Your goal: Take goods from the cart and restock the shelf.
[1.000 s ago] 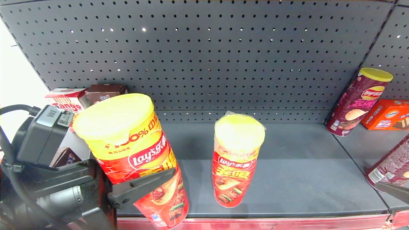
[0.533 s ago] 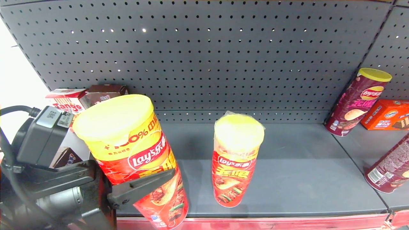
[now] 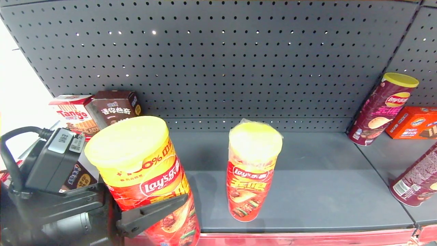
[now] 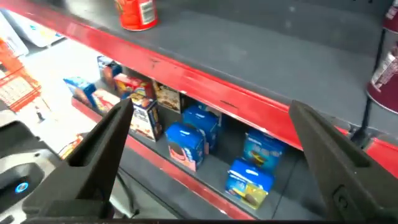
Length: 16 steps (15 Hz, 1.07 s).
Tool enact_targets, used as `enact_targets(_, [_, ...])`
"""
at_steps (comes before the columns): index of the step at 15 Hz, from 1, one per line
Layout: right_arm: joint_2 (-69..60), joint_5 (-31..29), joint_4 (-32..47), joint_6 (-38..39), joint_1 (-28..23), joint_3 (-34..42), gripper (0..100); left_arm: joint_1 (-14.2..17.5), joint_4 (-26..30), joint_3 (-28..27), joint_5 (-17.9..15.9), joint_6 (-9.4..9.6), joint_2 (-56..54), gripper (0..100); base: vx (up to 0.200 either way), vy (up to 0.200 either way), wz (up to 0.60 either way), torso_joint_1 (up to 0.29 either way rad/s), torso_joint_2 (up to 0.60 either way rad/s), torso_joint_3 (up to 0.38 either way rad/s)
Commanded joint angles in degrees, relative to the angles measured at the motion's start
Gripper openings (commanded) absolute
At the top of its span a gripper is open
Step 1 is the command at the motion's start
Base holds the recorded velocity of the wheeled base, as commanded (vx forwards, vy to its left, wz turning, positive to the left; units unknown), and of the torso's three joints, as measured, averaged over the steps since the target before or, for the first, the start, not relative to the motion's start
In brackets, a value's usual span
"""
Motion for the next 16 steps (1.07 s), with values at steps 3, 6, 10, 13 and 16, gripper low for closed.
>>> enact_targets(3, [6.86,-2.39,-1.32,3.30,-22.14,1.86,100,-0.07,-0.16,-0.08,0.00,0.05,-0.68,0,0.000,0.000,0.00,0.000,0.00,0.000])
enact_targets(6, [6.33,-2.65,-1.32,3.65,-27.50,1.86,100,-0.07,-0.16,0.36,0.00,0.05,-0.94,0,0.000,0.000,0.00,0.000,0.00,0.000])
enact_targets(10, [6.33,-2.48,-1.41,3.38,-27.41,1.86,100,-0.16,0.11,0.36,-0.18,-0.03,-1.82,0,0.000,0.000,0.00,0.000,0.00,0.000])
enact_targets(13, [6.33,-2.48,-1.41,3.38,-27.41,1.86,100,0.63,0.81,-2.19,0.00,-0.12,-1.56,0,0.000,0.000,0.00,0.000,0.00,0.000])
enact_targets(16, [6.33,-2.48,-1.41,3.38,-27.41,1.86,100,0.81,2.22,-5.79,0.00,-0.12,0.20,0,0.000,0.000,0.00,0.000,0.00,0.000])
